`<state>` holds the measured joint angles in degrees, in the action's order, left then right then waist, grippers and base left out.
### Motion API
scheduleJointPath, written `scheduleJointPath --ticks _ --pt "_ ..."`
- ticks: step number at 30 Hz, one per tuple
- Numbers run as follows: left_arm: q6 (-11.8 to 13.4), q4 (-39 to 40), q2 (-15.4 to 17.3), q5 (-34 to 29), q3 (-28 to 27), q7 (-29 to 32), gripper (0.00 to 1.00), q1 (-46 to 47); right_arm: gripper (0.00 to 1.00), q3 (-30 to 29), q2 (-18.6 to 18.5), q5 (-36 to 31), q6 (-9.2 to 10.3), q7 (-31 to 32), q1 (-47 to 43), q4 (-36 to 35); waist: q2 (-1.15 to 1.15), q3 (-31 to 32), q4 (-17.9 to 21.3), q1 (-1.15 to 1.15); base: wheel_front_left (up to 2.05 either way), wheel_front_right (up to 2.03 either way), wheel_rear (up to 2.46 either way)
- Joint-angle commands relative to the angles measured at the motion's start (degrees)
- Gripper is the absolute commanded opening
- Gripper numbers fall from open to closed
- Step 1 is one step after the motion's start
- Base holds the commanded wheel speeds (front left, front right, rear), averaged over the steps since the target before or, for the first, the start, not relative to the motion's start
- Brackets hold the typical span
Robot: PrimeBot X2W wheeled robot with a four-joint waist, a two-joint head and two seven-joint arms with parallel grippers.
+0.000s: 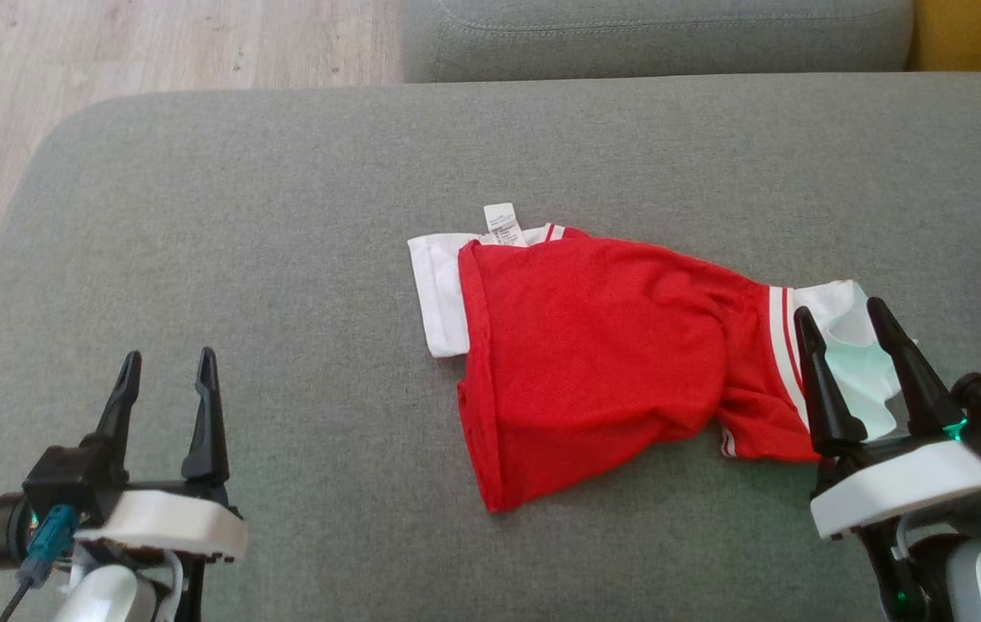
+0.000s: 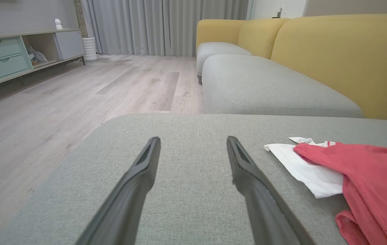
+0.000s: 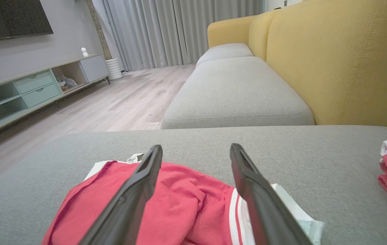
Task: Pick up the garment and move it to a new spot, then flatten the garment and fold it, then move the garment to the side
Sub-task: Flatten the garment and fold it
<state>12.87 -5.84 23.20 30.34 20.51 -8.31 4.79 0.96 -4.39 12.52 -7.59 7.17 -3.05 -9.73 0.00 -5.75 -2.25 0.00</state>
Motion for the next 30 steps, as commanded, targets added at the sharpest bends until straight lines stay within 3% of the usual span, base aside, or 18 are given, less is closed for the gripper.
scheduleJointPath --ticks 1,17,23,30 --pt "0.37 1.88 1.95 0.37 -2.03 -0.04 1.00 2.14 1.00 1.15 -0.25 -0.12 0.10 0.30 1.25 -2.44 0.00 0.00 -0.03 0.00 0.00 0.00 0.00" --pt "0.88 3.76 1.02 -0.42 0.21 1.30 1.00 4.17 1.00 0.69 -0.57 0.93 0.10 0.55 1.76 -1.78 0.00 -1.06 0.02 0.00 0.00 0.00 0.00" --pt "-2.71 2.19 -5.17 -1.67 8.59 5.91 1.00 11.37 1.00 0.21 -0.87 0.97 0.10 1.03 2.73 -1.81 0.00 -3.47 -0.25 0.00 0.00 0.00 0.00" --pt "-7.80 -5.84 -13.59 -2.11 18.26 10.95 1.00 17.30 1.00 0.45 -0.89 1.57 0.10 1.21 4.13 -1.31 0.00 -6.07 0.36 0.00 0.00 0.00 0.00"
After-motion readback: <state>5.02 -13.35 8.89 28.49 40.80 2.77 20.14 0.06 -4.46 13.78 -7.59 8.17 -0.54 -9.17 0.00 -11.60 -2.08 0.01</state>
